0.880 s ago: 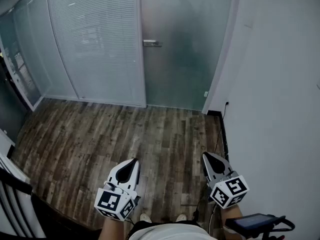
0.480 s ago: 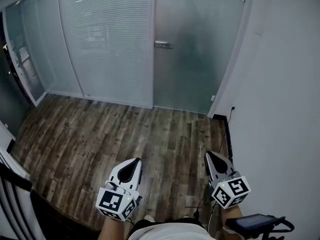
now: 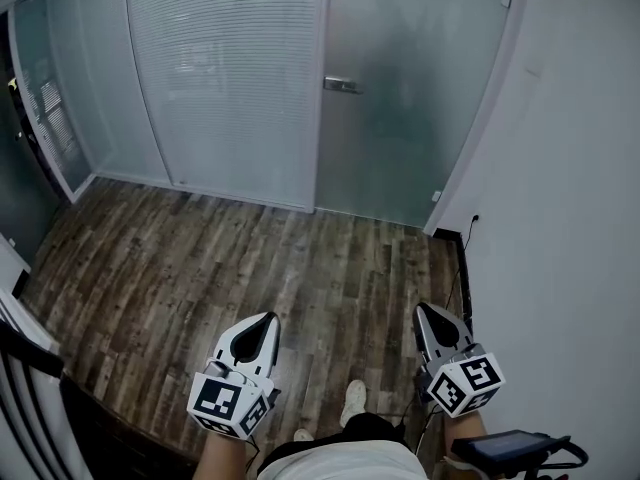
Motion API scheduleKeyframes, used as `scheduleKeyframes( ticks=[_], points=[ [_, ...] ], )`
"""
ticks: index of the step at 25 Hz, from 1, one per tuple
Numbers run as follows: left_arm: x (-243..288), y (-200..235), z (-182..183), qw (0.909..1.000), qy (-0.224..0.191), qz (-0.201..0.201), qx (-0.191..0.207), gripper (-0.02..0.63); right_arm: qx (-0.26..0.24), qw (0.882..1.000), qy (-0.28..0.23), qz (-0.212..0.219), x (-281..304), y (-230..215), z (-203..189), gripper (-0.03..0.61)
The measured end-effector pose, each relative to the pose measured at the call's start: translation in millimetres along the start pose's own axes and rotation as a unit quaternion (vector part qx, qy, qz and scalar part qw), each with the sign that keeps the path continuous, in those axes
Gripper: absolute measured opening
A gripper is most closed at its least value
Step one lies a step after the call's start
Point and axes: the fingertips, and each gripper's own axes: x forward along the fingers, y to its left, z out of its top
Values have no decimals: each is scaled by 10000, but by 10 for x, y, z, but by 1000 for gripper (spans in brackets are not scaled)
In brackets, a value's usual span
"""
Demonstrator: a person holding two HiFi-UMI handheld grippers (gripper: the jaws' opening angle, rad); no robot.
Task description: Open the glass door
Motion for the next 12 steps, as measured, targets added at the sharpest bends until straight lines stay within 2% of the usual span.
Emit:
scheduleKeyframes(
  ticks=[7,12],
  points=[
    [498,274,9,9995,75,299,-2,-2,70,9994,-26,323,641,-299,-1,2],
    [1203,312,119,9993,30,359,106,0,163,9993,-115,324,1093,-911,117,2]
  ],
)
